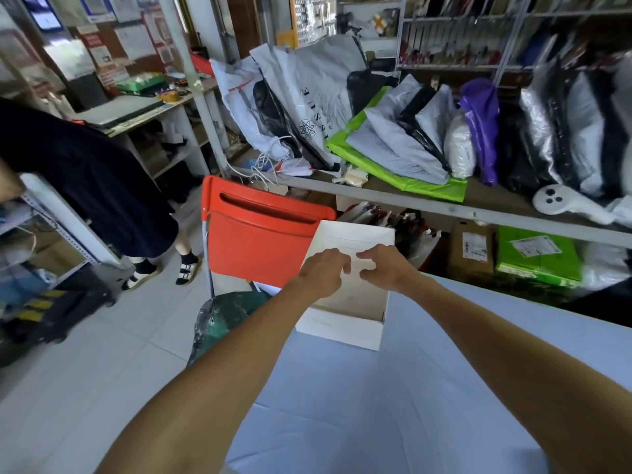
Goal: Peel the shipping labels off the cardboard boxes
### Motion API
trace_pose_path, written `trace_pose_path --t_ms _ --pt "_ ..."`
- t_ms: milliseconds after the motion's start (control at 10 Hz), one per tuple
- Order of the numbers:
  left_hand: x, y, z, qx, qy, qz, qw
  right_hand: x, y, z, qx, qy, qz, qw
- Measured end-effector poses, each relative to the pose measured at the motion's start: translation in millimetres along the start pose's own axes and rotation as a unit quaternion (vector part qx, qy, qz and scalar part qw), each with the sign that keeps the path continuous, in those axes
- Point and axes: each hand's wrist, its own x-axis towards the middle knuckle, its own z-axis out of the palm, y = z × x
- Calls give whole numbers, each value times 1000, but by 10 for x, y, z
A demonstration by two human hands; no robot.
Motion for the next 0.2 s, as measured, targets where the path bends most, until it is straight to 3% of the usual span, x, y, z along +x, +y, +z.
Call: trace_pose_path --t_ms 200 --pt "-71 36 -49 9 6 1 1000 -124 -28 -37 -12 -3 -8 1000"
